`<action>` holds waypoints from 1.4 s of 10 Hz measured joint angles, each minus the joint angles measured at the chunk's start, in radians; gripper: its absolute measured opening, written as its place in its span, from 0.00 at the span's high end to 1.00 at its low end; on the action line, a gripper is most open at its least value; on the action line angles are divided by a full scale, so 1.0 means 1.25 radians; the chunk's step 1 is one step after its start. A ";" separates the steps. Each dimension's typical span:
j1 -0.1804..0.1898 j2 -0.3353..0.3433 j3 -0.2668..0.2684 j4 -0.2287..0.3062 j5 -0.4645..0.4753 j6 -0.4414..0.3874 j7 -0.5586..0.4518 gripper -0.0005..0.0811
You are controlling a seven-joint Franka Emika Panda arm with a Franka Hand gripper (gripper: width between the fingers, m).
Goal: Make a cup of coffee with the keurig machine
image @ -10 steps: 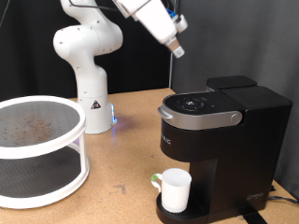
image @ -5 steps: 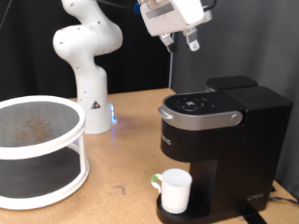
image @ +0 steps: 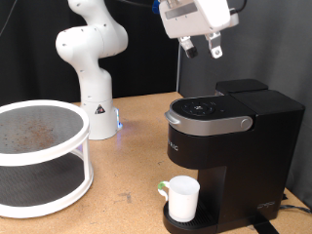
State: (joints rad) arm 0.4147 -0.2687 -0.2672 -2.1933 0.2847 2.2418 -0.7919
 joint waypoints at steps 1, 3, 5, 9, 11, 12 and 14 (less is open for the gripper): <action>0.000 0.014 0.000 0.004 0.000 0.002 -0.002 0.01; 0.001 0.039 0.001 0.004 0.000 0.017 -0.013 0.01; 0.003 0.055 0.001 -0.004 0.003 0.024 -0.023 0.01; 0.006 0.063 0.001 -0.043 0.017 0.029 -0.071 0.56; 0.008 0.063 0.003 -0.078 0.018 0.054 -0.074 0.73; 0.010 0.063 0.004 -0.094 0.018 0.068 -0.074 0.91; 0.010 0.064 0.004 -0.117 0.019 0.090 -0.074 0.97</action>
State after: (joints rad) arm 0.4274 -0.1885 -0.2625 -2.3392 0.3081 2.3539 -0.8844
